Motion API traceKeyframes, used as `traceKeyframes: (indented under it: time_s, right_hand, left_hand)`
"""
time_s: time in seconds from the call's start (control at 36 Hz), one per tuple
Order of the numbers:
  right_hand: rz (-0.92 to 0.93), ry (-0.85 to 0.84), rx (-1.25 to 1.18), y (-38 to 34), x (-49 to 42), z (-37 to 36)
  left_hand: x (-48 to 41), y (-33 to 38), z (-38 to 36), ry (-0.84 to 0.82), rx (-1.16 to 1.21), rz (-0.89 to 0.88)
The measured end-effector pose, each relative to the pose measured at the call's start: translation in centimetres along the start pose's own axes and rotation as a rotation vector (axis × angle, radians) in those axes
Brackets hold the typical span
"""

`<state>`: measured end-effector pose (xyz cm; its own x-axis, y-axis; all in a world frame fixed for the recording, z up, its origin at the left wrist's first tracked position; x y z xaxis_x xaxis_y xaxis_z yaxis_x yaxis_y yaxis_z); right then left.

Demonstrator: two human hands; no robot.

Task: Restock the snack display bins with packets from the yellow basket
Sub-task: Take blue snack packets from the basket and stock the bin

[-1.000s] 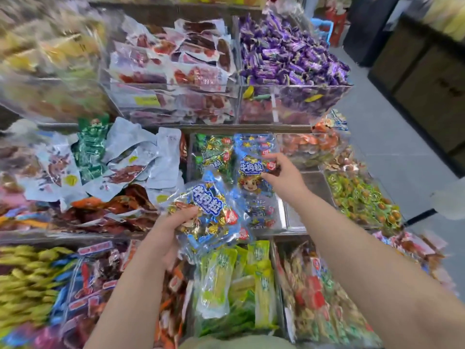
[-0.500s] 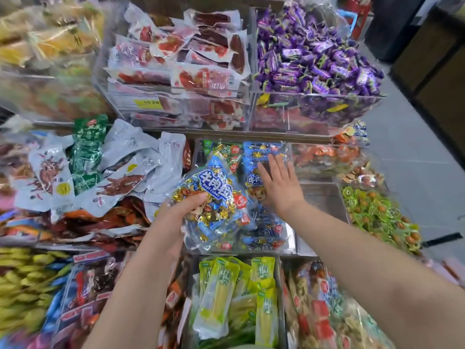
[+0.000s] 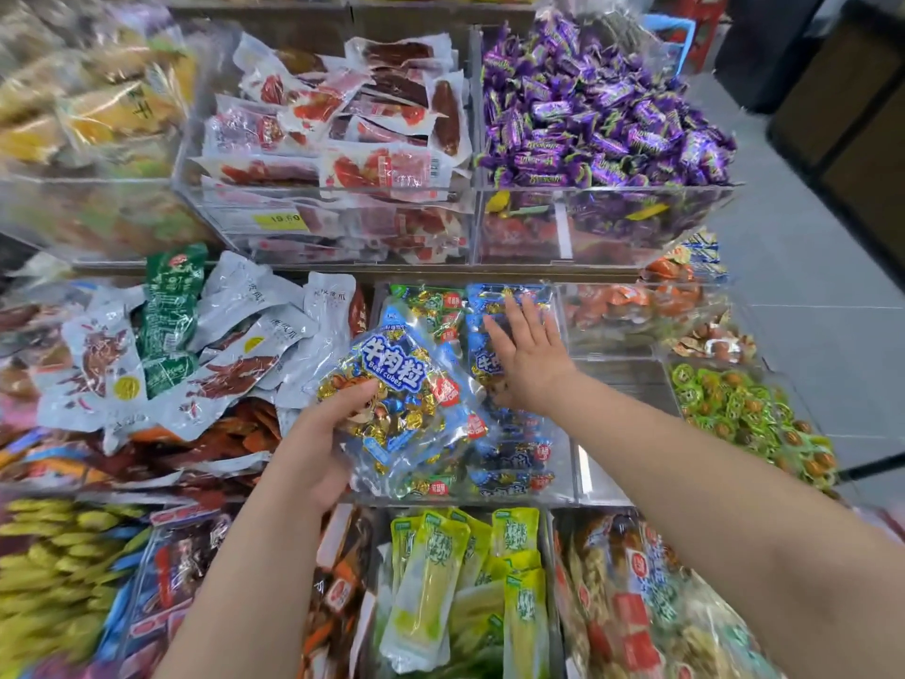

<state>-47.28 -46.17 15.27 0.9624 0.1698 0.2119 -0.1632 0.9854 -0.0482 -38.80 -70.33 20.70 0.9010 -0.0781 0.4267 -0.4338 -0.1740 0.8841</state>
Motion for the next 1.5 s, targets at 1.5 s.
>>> traceKeyframes:
  time_s: [1.5]
  right_hand:
    - [0.029,0.077,-0.008,-3.7,1.3,-3.1]
  left_hand:
    - [1.5,-0.6,4.0,0.008,0.029,-0.058]
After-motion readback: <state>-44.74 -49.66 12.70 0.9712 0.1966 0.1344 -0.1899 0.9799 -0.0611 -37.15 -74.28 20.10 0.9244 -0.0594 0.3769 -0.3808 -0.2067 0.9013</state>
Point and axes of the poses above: each hand's wrist, its own x-axis away from the middle knuckle, its own z-axis out of the back of the hand, y = z × x, the point moved 2 cm from there along -x, towards the middle knuckle, and after that the axes turned 12 degrees about -x, right-handed, at the moved point
